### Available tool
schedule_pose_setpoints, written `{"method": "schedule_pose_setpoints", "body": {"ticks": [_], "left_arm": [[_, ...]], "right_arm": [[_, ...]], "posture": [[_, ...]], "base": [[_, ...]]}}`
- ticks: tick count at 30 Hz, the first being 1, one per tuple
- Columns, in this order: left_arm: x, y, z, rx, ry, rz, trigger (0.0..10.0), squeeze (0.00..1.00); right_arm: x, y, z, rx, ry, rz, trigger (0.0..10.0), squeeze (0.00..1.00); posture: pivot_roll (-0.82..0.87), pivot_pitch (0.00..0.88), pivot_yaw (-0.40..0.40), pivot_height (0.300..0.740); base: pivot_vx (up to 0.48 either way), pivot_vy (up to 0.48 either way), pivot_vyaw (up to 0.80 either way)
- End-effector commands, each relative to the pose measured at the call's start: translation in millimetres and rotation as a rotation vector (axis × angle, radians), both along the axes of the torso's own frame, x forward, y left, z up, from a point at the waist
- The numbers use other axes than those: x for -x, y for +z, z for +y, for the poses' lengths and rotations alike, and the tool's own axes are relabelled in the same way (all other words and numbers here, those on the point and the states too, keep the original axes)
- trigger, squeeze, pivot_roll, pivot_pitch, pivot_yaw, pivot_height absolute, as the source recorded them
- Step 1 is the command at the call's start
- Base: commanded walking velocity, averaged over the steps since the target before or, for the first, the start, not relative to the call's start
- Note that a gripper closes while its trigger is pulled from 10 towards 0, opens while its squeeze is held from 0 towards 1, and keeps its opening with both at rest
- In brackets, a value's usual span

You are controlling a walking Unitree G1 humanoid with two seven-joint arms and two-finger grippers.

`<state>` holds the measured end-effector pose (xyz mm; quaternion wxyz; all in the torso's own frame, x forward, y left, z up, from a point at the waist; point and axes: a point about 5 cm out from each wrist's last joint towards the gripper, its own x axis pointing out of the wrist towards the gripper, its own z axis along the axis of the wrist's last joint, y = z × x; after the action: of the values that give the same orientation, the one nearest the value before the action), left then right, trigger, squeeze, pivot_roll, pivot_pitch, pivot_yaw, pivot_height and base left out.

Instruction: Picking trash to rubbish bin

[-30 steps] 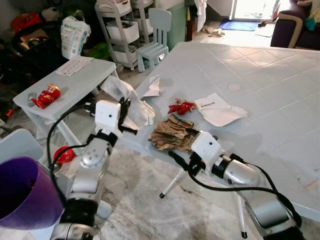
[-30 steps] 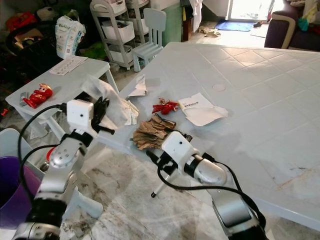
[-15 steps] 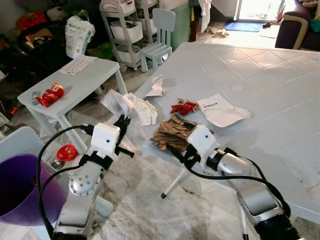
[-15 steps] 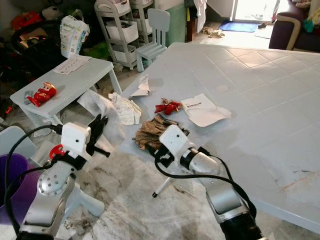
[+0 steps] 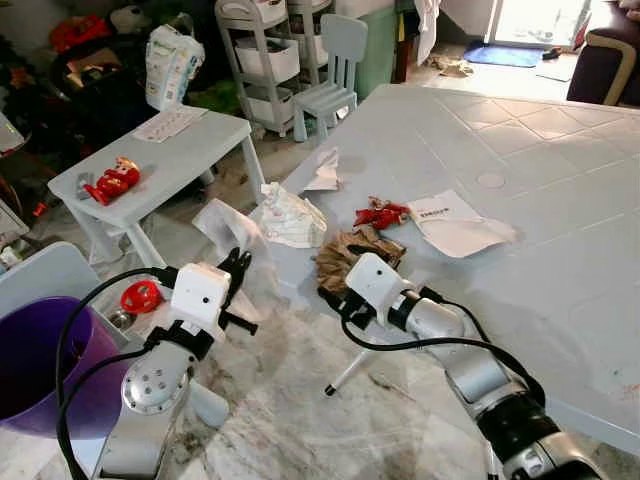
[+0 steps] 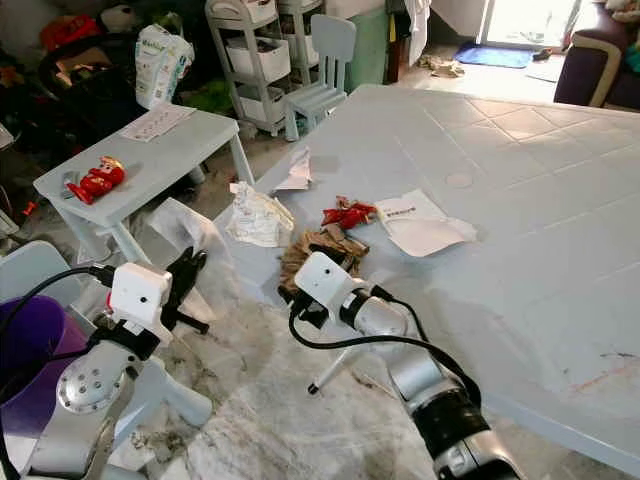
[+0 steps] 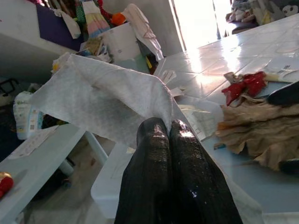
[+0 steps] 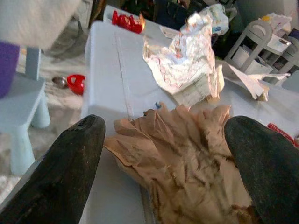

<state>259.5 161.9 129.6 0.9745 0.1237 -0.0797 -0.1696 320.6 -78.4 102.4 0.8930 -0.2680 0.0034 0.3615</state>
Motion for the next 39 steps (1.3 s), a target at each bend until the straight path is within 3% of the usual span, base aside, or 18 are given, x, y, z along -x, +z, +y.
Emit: {"method": "schedule_pose_setpoints", "body": {"ticks": [1,4,14,15,16,17,18,23,39], "left_arm": [[1.4,3,0.4,-0.011,-0.007,0.001,0.0,0.00],[1.6,4,0.7,-0.011,-0.007,0.003,0.0,0.00],[-0.4,4,0.9,-0.008,-0.016,0.021,0.0,0.00],[-0.4,4,0.1,-0.006,-0.019,0.022,0.0,0.00],[-0.4,4,-0.7,-0.004,-0.022,0.023,0.0,0.00],[-0.3,4,-1.6,-0.002,-0.025,0.024,0.0,0.00],[-0.3,4,-2.1,0.000,-0.026,0.024,0.0,0.00],[-0.8,4,-2.7,0.002,-0.028,0.026,0.0,0.00],[-8.6,10,0.7,0.062,0.043,0.017,0.0,0.00]], "right_arm": [[-3.9,-9,-1.6,0.044,-0.024,0.030,10.0,0.00],[-4.1,-14,-3.3,0.064,-0.031,0.049,10.0,0.00],[-13.8,-32,-28.2,0.015,-0.267,0.175,10.0,0.00],[-14.2,-33,-30.1,0.010,-0.282,0.185,9.3,0.00],[-14.5,-35,-31.9,0.002,-0.298,0.200,9.3,0.00],[-14.6,-37,-34.2,-0.014,-0.316,0.218,1.8,0.00],[-14.5,-38,-35.4,-0.028,-0.326,0.233,0.0,0.00],[-14.6,-40,-37.3,-0.058,-0.346,0.250,0.0,0.00],[-27.8,-18,-48.4,-0.170,-0.461,0.116,0.0,0.00]], "posture": [[0.12,0.016,0.084,0.740],[0.12,0.018,0.086,0.740],[0.12,0.022,0.094,0.740],[0.12,0.023,0.094,0.740],[0.12,0.023,0.095,0.740],[0.12,0.023,0.095,0.740],[0.12,0.023,0.097,0.740],[0.12,0.021,0.098,0.740],[0.11,0.020,0.102,0.740]], "base": [[0.000,0.000,0.00],[0.000,0.000,0.00],[0.000,0.000,0.00],[0.000,0.000,0.00],[0.000,0.000,0.00],[0.000,0.000,0.00],[0.000,0.000,0.00],[0.000,0.000,0.00],[0.000,0.000,0.00]]}}
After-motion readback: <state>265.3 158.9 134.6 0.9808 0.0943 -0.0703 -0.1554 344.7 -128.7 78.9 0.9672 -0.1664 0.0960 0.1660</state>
